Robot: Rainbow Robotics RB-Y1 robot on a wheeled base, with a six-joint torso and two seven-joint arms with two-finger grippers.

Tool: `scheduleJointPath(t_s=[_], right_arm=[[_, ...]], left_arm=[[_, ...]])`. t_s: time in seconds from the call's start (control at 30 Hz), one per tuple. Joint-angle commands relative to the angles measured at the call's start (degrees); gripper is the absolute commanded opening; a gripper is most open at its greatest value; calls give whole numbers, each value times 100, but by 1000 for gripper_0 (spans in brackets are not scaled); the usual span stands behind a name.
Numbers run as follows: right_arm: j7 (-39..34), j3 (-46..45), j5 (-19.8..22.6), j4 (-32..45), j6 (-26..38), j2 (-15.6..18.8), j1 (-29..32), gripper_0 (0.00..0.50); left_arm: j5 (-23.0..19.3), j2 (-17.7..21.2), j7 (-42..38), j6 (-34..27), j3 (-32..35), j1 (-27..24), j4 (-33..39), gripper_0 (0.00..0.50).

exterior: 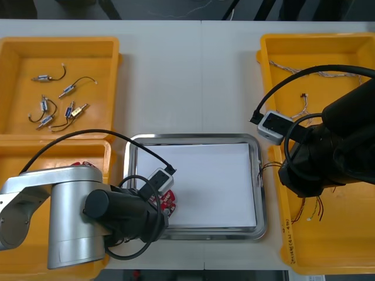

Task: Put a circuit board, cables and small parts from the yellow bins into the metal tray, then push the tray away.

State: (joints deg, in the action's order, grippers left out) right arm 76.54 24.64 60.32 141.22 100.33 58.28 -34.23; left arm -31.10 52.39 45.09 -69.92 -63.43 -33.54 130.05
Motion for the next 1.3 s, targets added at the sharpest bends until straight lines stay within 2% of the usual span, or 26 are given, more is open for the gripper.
scheduleJointPath(t_s=[0.03,0.17,0.4,0.57,0.77,1.0,1.17,1.3], right_arm=[[-105,49,261,90,-49,-343,-356,0],[-61,295,209,29,-57,-537,-558,0],[10,1289,-64,-174,-541,-572,-1103,0],[150,1869,-82,-525,-831,-730,-1455,0],[352,2422,-345,-780,-831,-967,-1753,0],[1258,2774,-521,-1281,-822,-1301,-1868,0],[1899,2844,-547,-1738,-822,-1626,-1868,0],[2207,2976,-793,-1967,-822,-1890,-1868,0]], left_arm=[[-142,-88,-589,40,419,-127,161,500],[-353,-79,-571,-355,867,-30,380,500],[-766,-35,-562,-1296,1685,164,969,500],[-1082,61,-527,-1718,2247,287,1250,500],[-1557,237,-387,-2140,3205,612,1514,500],[-2075,325,229,-2711,4550,1157,1549,500],[-2172,351,554,-3001,5236,1482,1505,500],[-2330,342,923,-3124,5851,1746,1286,500]])
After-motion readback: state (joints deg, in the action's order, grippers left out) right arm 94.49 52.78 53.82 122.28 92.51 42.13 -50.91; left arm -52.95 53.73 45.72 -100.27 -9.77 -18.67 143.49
